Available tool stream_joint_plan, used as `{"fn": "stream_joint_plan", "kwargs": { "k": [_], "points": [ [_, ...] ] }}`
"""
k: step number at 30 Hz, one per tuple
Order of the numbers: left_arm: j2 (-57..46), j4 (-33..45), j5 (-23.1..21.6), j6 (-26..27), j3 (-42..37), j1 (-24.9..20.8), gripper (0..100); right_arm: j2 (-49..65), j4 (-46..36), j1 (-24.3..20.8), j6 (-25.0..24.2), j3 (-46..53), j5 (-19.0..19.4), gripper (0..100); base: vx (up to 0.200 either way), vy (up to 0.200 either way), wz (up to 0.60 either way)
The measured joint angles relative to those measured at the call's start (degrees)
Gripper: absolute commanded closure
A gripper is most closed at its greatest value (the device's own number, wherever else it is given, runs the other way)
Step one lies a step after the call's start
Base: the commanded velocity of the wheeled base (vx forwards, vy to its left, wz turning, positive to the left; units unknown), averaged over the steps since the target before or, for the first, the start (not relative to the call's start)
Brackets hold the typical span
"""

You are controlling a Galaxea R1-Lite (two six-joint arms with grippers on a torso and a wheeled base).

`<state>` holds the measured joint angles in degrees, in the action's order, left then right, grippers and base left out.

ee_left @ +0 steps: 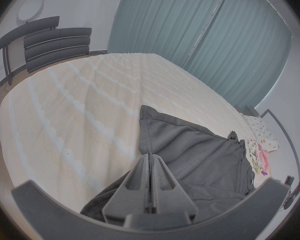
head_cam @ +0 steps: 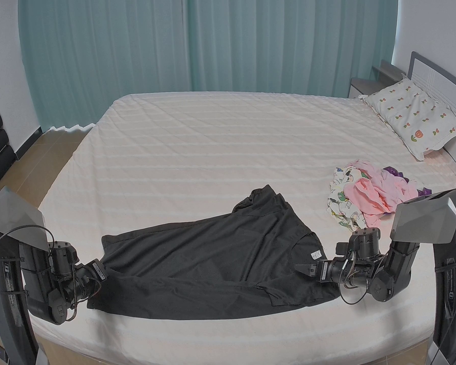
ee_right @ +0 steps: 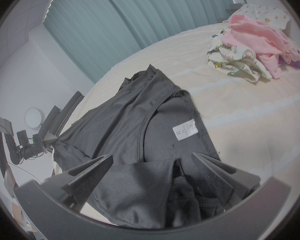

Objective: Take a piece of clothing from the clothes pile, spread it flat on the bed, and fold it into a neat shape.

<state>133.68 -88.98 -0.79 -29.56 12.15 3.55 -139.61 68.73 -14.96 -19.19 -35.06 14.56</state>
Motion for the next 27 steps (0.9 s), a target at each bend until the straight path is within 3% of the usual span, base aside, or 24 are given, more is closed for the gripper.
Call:
{"fn": "stream_joint_plan", "kwargs": {
  "k": [8,13,14,27],
  "points": [
    [-0.2,0.0,0.0,-0.1,0.0,0.0,100,-1.5,-0.8,0.3,0.3,-1.6,0.6,0,0.000,0.000,0.00],
    [-0.3,0.0,0.0,-0.1,-0.1,0.1,100,-2.4,-0.6,-0.1,0.3,-1.8,3.0,0,0.000,0.000,0.00],
    [-0.3,0.0,0.0,-0.1,-0.1,0.1,100,-2.5,-0.6,-0.1,0.3,-1.8,3.2,100,0.000,0.000,0.00],
    [-0.3,0.0,0.0,-0.1,-0.4,0.4,100,-2.3,1.3,0.7,-0.9,0.2,4.7,100,0.000,0.000,0.00]
  ]
}}
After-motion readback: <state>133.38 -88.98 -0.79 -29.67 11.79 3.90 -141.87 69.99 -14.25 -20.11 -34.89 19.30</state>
